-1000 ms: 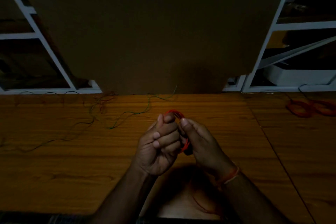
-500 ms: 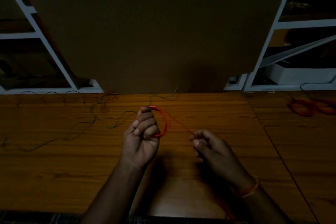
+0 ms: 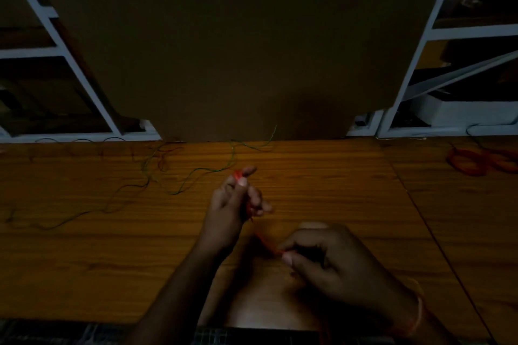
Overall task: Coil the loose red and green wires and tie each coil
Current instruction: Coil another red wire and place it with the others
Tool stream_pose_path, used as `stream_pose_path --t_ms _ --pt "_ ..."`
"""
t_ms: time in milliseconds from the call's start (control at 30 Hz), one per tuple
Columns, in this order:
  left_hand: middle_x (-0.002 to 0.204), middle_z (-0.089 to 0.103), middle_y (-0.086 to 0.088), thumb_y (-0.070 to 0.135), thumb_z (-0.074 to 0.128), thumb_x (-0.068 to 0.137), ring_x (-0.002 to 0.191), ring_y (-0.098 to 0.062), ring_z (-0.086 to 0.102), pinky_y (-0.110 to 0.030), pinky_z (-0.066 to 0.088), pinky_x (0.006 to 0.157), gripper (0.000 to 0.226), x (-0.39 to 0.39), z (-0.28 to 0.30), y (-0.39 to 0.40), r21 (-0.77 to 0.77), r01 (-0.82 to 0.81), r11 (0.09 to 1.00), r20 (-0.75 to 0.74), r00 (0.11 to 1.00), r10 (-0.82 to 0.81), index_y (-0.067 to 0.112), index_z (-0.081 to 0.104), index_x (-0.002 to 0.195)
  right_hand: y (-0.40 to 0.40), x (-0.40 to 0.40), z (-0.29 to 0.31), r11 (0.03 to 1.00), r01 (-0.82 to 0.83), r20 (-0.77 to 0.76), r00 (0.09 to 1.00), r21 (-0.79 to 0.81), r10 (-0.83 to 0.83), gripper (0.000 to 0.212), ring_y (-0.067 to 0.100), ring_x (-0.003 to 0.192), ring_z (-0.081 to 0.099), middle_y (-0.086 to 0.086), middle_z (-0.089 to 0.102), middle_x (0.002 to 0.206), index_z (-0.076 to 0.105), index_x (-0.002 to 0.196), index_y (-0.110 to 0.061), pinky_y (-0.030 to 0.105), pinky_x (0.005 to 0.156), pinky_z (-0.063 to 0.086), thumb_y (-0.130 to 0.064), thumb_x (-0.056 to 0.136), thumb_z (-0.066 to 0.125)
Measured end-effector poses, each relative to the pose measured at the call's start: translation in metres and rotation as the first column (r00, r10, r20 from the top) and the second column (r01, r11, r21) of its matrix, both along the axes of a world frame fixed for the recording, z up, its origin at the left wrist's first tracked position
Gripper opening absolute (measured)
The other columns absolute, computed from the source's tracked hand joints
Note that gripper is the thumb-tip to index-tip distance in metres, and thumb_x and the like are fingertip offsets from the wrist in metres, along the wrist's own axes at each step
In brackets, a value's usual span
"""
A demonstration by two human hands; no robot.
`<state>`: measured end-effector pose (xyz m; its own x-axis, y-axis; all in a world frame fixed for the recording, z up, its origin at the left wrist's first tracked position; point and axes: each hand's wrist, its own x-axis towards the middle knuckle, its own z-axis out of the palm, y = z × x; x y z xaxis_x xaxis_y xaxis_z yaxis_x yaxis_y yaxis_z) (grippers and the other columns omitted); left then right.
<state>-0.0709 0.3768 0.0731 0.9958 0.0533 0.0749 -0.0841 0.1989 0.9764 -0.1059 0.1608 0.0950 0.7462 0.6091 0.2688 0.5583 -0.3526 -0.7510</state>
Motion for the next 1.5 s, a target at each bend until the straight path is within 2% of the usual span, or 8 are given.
stream_pose_path --t_ms 200,567,667,867,1100,1300,1400,1500 --pt "0.069 0.062 -0.006 0.016 0.039 0.11 0.054 -0.016 0.059 -0.024 0.046 0.05 0.032 -0.012 -0.005 -0.017 0.179 0.245 0.953 -0.025 0.969 -0.244 0.007 0.053 0.138 0.006 0.019 0.026 0.983 0.149 0.071 0.985 0.112 -0.157 0.013 0.011 0.084 0.065 -0.014 0.065 0.084 0.075 0.089 -0.031 0.029 0.066 0.051 -0.018 0.091 0.073" --pt "0.064 0.026 -0.005 0.031 0.035 0.107 0.053 -0.018 0.016 -0.029 0.016 0.048 0.039 -0.017 0.01 -0.014 0.022 0.515 0.857 -0.005 0.857 -0.515 0.024 0.072 0.099 0.0 0.044 0.034 0.967 0.204 0.107 0.969 0.155 -0.222 0.01 0.008 0.085 0.067 -0.013 0.065 0.087 0.077 0.092 -0.023 0.017 0.068 0.053 -0.015 0.088 0.076" --pt "0.06 0.024 -0.004 0.025 0.039 0.107 0.049 -0.016 0.016 -0.026 0.017 0.047 0.035 -0.017 0.011 -0.013 0.04 0.563 0.826 -0.03 0.827 -0.562 0.002 0.066 0.104 0.001 0.048 0.029 0.95 0.212 0.0 0.976 0.227 -0.218 0.008 0.01 0.088 0.069 -0.01 0.07 0.088 0.075 0.093 -0.021 0.022 0.072 0.056 -0.015 0.088 0.076" --pt "0.06 0.022 0.001 0.028 0.041 0.105 0.045 -0.008 0.018 -0.025 0.013 0.043 0.027 -0.015 0.011 -0.012 -0.271 0.551 0.789 -0.017 0.817 -0.576 0.014 0.056 0.088 0.001 0.046 0.009 0.914 0.233 -0.264 0.953 0.333 -0.147 0.008 0.001 0.073 0.064 -0.012 0.069 0.08 0.072 0.096 -0.017 0.018 0.064 0.049 -0.01 0.093 0.069" --pt "0.057 0.028 0.009 0.03 0.038 0.105 0.045 -0.009 0.012 -0.026 0.009 0.043 0.027 -0.004 0.015 -0.006 -0.394 0.427 0.814 -0.005 0.884 -0.467 0.015 0.051 0.087 -0.021 0.052 -0.007 0.997 0.077 -0.562 0.824 -0.01 -0.069 0.006 0.002 0.076 0.063 -0.005 0.07 0.082 0.074 0.095 -0.015 0.026 0.072 0.048 -0.018 0.095 0.069" --pt "0.059 0.026 0.006 0.03 0.042 0.103 0.046 -0.01 0.014 -0.027 0.01 0.043 0.025 -0.001 0.017 -0.019 -0.321 0.452 0.832 -0.019 0.875 -0.483 0.014 0.051 0.086 -0.031 0.048 -0.005 0.899 0.182 -0.263 0.916 -0.397 -0.302 0.007 0.008 0.084 0.066 -0.003 0.07 0.09 0.069 0.095 -0.023 0.038 0.084 0.057 -0.024 0.099 0.063" --pt "0.06 0.028 0.003 0.031 0.045 0.101 0.046 -0.008 0.019 -0.025 0.012 0.044 0.026 -0.008 0.021 -0.033 -0.217 0.544 0.811 -0.038 0.825 -0.564 0.015 0.054 0.083 -0.06 0.043 0.012 0.893 -0.104 -0.551 0.816 -0.438 -0.175 0.007 0.011 0.087 0.068 -0.002 0.072 0.095 0.069 0.096 -0.024 0.037 0.085 0.057 -0.023 0.099 0.063" --pt "0.061 0.023 -0.004 0.031 0.046 0.1 0.049 -0.014 0.015 -0.026 0.012 0.046 0.028 -0.017 0.025 -0.062 -0.069 0.59 0.804 -0.07 0.801 -0.594 0.019 0.059 0.078 -0.076 0.044 0.016 0.703 0.191 -0.153 0.905 -0.685 -0.396 0.011 0.014 0.098 0.062 -0.006 0.064 0.101 0.058 0.091 -0.032 0.033 0.082 0.051 -0.027 0.1 0.06"
